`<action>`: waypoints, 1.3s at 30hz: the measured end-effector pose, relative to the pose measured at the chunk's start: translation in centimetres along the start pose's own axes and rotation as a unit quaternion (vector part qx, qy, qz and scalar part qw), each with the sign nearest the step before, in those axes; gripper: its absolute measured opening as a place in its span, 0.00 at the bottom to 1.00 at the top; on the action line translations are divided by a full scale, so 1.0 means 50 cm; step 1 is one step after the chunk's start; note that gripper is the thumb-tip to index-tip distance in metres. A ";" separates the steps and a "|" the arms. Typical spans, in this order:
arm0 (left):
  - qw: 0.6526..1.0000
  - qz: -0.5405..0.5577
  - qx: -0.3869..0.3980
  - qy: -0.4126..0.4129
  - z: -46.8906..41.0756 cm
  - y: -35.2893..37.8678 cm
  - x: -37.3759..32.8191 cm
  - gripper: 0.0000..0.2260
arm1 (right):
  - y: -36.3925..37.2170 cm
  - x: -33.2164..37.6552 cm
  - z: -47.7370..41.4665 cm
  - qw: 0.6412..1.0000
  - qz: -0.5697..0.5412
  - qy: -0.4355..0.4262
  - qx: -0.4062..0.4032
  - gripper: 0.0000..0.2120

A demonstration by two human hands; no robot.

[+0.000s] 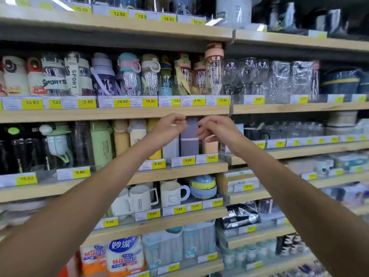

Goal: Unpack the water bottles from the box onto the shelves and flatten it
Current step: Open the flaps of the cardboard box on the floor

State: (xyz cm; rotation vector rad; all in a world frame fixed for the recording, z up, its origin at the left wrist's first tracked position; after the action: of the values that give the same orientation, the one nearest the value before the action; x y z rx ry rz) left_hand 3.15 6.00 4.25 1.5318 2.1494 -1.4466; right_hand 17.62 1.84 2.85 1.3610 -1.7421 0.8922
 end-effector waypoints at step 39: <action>0.804 0.018 0.584 0.110 0.189 1.992 -0.444 0.14 | -1.509 -0.913 0.839 0.802 0.018 0.452 -0.391 0.09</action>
State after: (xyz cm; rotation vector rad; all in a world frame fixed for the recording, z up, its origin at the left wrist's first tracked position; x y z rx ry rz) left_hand 88.38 -13.34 -49.29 2.0395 1.1574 -2.9634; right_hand 93.27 -28.03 -51.23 0.2380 -1.1194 0.5554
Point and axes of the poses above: each hand's wrist, its own z-axis away from the middle knuckle, its own y-axis out of the palm, x = y × z, the point moved 8 cm from there along -z, towards the middle knuckle, and after that the axes turned 14 degrees about -z, right-handed, at the moved point
